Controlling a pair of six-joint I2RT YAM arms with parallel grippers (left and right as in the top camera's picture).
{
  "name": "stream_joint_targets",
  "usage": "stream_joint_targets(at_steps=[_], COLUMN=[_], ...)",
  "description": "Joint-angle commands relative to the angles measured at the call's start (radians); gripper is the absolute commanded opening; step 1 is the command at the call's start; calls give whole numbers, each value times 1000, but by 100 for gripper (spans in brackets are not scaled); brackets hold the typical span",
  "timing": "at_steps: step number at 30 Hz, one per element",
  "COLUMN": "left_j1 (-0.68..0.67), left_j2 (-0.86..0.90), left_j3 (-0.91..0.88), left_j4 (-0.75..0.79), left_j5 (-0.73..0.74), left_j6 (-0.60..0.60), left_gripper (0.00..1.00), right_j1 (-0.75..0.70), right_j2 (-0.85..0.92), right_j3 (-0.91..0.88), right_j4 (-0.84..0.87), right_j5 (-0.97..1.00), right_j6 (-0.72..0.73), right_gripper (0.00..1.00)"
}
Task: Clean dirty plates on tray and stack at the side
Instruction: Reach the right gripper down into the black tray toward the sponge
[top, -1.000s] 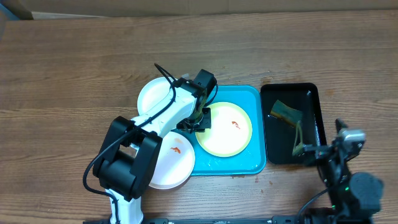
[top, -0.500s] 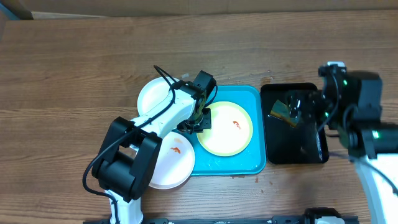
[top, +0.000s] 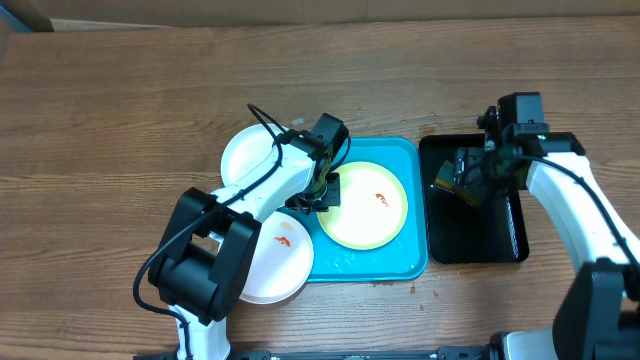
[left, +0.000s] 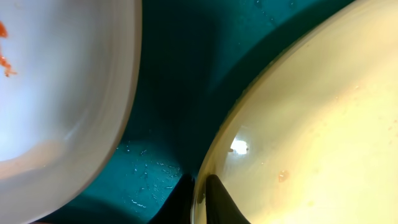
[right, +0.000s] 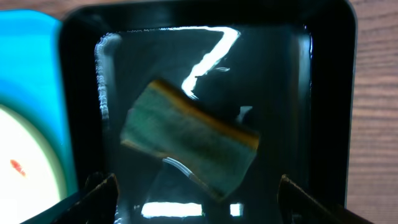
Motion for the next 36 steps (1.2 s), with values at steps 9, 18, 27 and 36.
stream_joint_targets(at_steps=[9,18,27,36], left_j1=[-2,-2,-2,-2], left_j2=[14,14,14,14], left_j3=[-22,-22,-22,-22], left_j4=[3,3,2,1], left_j5=[-40,-40,-40,-40], left_j6=[-10,-10,-10,-10], left_gripper=[12,13,14,15], right_j1=[7,7,7,7], right_j2=[101,102,103,103], right_j3=[6,-8,-72,-112], right_j4=[53,95,172,188], right_j5=[39,27,6,-3], right_j6=[-77,-77,-77,-77], right_gripper=[75,83,86,60])
